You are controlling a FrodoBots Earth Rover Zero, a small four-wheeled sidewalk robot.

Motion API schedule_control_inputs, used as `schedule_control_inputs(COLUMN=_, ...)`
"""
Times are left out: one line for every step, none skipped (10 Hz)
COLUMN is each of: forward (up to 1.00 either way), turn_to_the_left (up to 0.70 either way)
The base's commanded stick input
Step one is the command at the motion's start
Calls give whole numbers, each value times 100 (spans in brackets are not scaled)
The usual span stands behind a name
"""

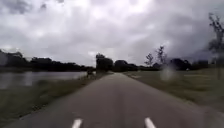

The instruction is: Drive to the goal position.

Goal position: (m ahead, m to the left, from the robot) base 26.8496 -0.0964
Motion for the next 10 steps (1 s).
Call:
schedule_control_inputs(forward=84, turn_to_the_left=3)
schedule_control_inputs(forward=84, turn_to_the_left=3)
schedule_control_inputs(forward=84, turn_to_the_left=3)
schedule_control_inputs(forward=84, turn_to_the_left=3)
schedule_control_inputs(forward=84, turn_to_the_left=3)
schedule_control_inputs(forward=84, turn_to_the_left=3)
schedule_control_inputs(forward=84, turn_to_the_left=3)
schedule_control_inputs(forward=90, turn_to_the_left=3)
schedule_control_inputs(forward=98, turn_to_the_left=4)
schedule_control_inputs(forward=98, turn_to_the_left=4)
